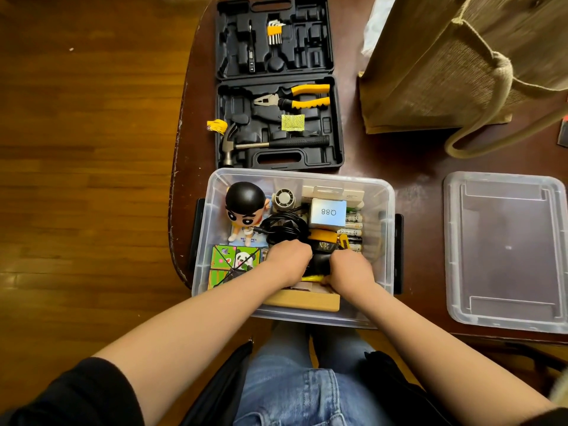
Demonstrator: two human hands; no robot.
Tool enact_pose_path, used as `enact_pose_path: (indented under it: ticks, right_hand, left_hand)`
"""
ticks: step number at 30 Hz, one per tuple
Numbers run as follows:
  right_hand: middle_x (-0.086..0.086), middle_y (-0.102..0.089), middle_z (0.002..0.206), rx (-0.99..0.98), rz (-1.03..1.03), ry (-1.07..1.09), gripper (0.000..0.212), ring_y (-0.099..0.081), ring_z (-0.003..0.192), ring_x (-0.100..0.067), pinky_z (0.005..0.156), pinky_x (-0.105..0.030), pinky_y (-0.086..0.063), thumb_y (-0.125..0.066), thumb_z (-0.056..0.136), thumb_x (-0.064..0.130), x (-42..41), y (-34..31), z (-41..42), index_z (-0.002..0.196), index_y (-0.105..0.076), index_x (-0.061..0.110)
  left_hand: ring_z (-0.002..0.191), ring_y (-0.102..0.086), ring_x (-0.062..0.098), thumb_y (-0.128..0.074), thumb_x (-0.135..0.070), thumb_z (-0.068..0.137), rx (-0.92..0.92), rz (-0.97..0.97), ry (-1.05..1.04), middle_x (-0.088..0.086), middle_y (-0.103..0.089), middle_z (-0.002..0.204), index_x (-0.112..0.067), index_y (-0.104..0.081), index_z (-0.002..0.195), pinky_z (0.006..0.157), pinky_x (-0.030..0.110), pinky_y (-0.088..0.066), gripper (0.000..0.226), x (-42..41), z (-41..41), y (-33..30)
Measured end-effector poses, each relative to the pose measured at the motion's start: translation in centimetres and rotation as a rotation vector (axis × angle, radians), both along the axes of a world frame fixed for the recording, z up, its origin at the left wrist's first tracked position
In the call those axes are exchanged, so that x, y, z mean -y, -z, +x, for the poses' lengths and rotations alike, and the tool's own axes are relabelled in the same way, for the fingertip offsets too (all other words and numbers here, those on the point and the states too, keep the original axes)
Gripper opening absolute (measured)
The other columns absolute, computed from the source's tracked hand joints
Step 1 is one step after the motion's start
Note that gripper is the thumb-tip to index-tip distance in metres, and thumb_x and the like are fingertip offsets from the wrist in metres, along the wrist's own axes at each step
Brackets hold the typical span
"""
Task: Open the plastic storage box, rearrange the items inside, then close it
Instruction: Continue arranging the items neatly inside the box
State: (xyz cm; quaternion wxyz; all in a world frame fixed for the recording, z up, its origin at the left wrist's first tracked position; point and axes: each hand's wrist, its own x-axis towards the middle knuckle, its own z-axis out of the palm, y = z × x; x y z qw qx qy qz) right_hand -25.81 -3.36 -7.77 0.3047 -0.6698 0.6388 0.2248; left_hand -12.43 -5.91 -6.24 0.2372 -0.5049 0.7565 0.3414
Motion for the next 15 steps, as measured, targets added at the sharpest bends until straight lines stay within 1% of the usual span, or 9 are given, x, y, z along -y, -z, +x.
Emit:
enact_pose_path:
  ticks: [4,8,12,15]
  right_hand:
    - [-0.005,-0.067,0.097,0.009,-0.001,-0.001,0.015,-0.065,0.088,-0.024,0.065,-0.03,-0.049,-0.063,0.085,0.017,0.0,-0.1,-0.1,0.098,-0.065,0.012]
    - [-0.005,-0.068,0.098,0.021,-0.011,-0.002,0.015,-0.065,0.089,-0.025,0.068,-0.03,-0.05,-0.061,0.085,0.018,0.0,-0.6,-0.2,0.098,-0.065,0.012]
    - [-0.005,-0.068,0.096,0.048,-0.035,0.042,0.015,-0.064,0.089,-0.024,0.066,-0.029,-0.047,-0.064,0.084,0.023,0.0,-1.2,-0.1,0.095,-0.065,0.014]
    - [-0.003,-0.067,0.097,0.025,-0.026,0.017,0.019,-0.063,0.09,-0.023,0.065,-0.029,-0.047,-0.066,0.083,0.027,-0.1,-1.5,0.0,0.096,-0.065,0.013]
  left_hand:
    - [0.094,-0.062,0.034,-0.052,-0.001,0.086,0.031,-0.034,-0.007,0.015,-0.066,0.099,-0.007,-0.067,0.096,0.074,0.038,-0.047,0.018,-0.6,-0.3,-0.3]
    - [0.101,-0.06,0.035,-0.051,-0.002,0.088,0.037,0.003,-0.038,0.016,-0.064,0.107,-0.006,-0.065,0.105,0.08,0.04,-0.048,0.022,-0.8,-0.3,-0.9]
    - [0.099,-0.061,0.035,-0.052,-0.005,0.088,0.011,0.002,-0.068,0.016,-0.065,0.107,-0.005,-0.066,0.104,0.08,0.04,-0.05,0.021,-0.7,0.0,-2.0]
    - [0.098,-0.062,0.034,-0.052,-0.004,0.087,-0.002,-0.001,-0.072,0.016,-0.066,0.104,-0.005,-0.067,0.1,0.081,0.04,-0.052,0.02,-0.9,0.1,-2.4]
